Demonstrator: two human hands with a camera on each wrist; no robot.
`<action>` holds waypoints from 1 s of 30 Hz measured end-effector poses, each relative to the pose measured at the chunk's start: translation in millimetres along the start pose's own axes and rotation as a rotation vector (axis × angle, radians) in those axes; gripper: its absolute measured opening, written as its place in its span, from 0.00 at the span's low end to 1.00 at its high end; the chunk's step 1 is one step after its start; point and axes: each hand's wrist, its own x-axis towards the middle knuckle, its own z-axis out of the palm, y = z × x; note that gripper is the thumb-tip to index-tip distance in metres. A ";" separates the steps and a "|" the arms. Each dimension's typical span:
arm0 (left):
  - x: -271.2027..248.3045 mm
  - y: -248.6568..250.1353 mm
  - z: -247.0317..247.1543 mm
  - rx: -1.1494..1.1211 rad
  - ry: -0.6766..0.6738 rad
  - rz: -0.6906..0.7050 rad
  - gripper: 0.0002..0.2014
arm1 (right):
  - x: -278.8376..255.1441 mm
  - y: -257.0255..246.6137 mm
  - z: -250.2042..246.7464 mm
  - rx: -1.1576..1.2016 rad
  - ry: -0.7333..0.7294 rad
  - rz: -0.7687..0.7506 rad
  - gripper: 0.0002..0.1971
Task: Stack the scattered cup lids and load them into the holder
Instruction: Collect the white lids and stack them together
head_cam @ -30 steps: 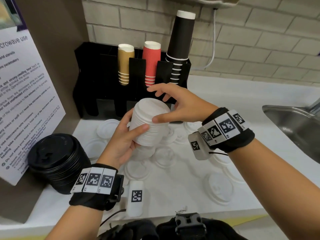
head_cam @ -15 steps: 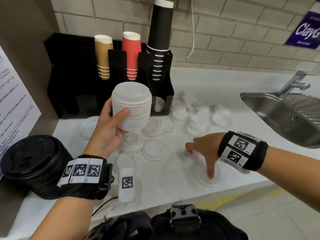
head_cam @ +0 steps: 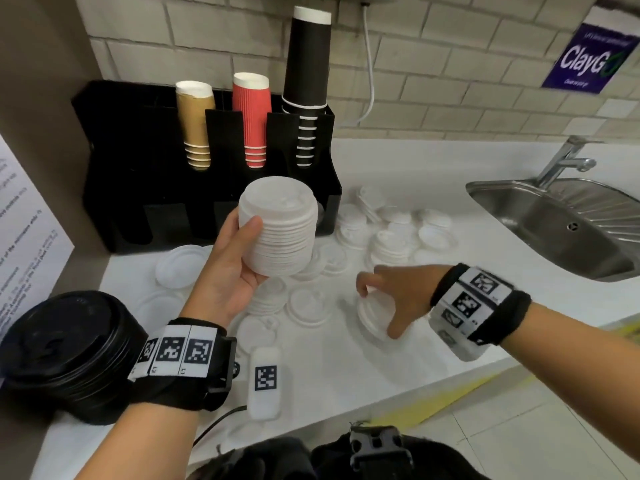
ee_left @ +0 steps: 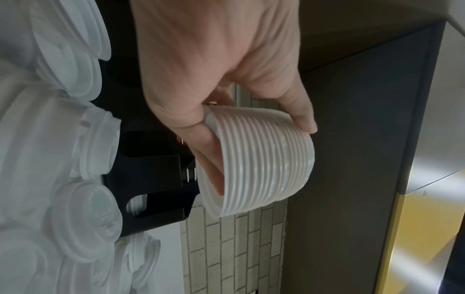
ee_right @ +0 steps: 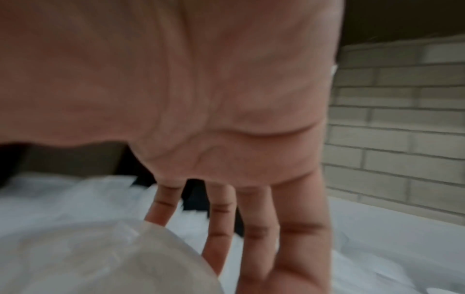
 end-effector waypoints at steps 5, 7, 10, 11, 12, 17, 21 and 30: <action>-2.4 -0.6 -0.9 0.010 -0.035 -0.032 0.56 | -5.8 12.6 -32.5 0.606 0.498 -0.139 0.28; -4.0 -3.5 0.3 0.023 -0.043 -0.052 0.56 | -8.9 4.5 -33.8 0.906 0.698 -0.230 0.27; -6.1 -8.4 3.4 0.038 -0.051 -0.081 0.56 | -9.7 -18.6 -30.1 1.149 0.885 -0.338 0.29; -6.5 -9.6 5.1 0.039 -0.050 -0.089 0.57 | -9.2 -26.4 -28.2 1.170 0.919 -0.368 0.29; -6.5 -10.4 6.9 0.040 -0.053 -0.094 0.58 | -8.6 -32.7 -26.6 1.172 0.950 -0.386 0.28; -6.6 -12.1 16.7 0.073 -0.069 -0.085 0.58 | -4.4 -44.2 -22.7 1.160 1.063 -0.372 0.21; -6.8 -17.5 24.5 0.075 -0.081 -0.093 0.57 | -4.9 -43.1 -24.1 1.092 1.107 -0.370 0.20; -5.8 -30.8 34.2 0.180 -0.103 -0.115 0.51 | -6.4 -37.1 -26.7 1.025 1.071 -0.380 0.15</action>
